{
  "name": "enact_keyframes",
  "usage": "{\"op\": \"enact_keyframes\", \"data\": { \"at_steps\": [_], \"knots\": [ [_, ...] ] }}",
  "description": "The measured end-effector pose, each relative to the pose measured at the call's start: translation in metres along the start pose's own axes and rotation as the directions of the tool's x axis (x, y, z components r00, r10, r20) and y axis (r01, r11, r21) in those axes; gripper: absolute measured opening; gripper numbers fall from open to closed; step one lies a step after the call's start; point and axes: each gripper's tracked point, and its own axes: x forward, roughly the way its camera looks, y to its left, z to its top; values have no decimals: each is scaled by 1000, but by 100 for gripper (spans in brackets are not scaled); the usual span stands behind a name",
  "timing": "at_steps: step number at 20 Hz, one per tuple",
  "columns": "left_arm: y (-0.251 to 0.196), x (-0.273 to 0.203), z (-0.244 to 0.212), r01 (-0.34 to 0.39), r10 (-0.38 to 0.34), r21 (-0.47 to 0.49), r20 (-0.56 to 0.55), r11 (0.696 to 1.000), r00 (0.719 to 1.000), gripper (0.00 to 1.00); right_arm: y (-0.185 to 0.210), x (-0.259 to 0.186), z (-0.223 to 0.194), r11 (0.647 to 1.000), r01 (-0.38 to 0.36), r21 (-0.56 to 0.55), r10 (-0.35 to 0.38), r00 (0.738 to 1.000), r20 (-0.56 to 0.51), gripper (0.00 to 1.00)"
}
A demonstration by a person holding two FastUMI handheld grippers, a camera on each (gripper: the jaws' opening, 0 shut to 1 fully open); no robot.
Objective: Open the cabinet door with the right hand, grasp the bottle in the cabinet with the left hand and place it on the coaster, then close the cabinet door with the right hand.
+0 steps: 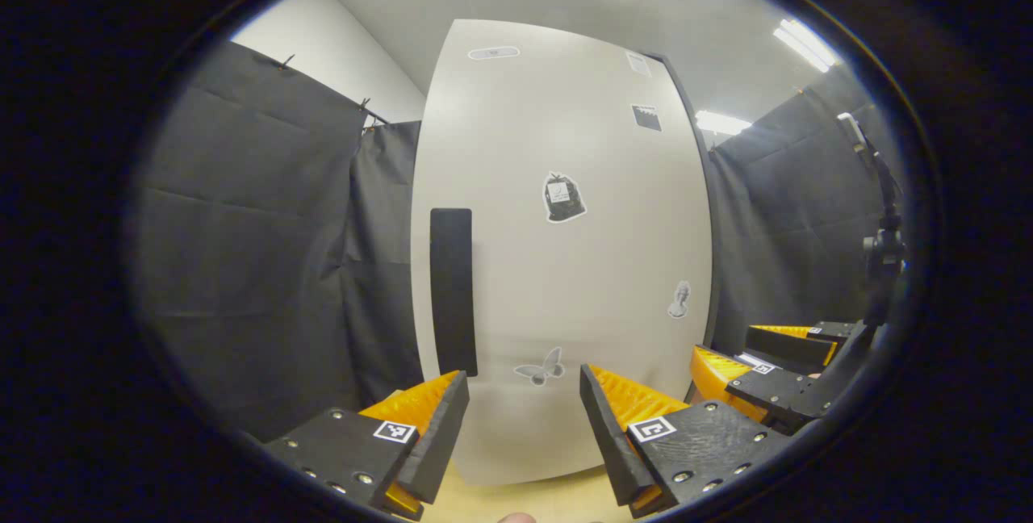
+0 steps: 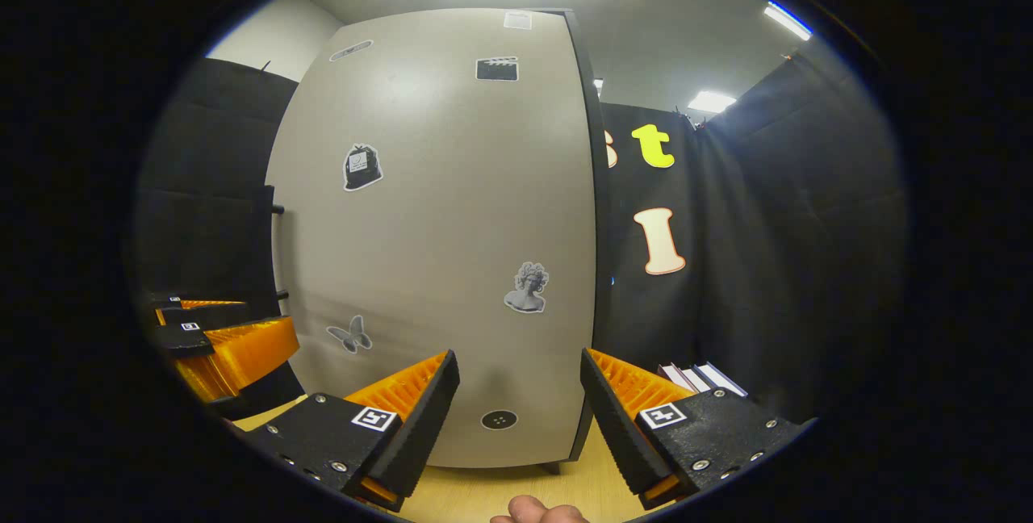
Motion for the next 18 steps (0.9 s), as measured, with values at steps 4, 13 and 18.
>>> {"op": "enact_keyframes", "data": {
  "at_steps": [4, 13, 18],
  "knots": [
    [-8, -3, -4, 21, -22, -10, -4, 1000, 1000, 80, 0, -8, 0, 1000, 14, 6, -14, 1000, 12, 93],
    [5, -31, 1, 17, -17, 32, -4, 999, 1000, 80, 21, -42, 20, 1000, -13, 23, 12, 998, 59, 93],
    [13, -39, 4, 23, -24, 43, 9, 999, 1000, 80, 35, -55, 13, 1000, 0, 9, 0, 999, 32, 93]
  ]
}}
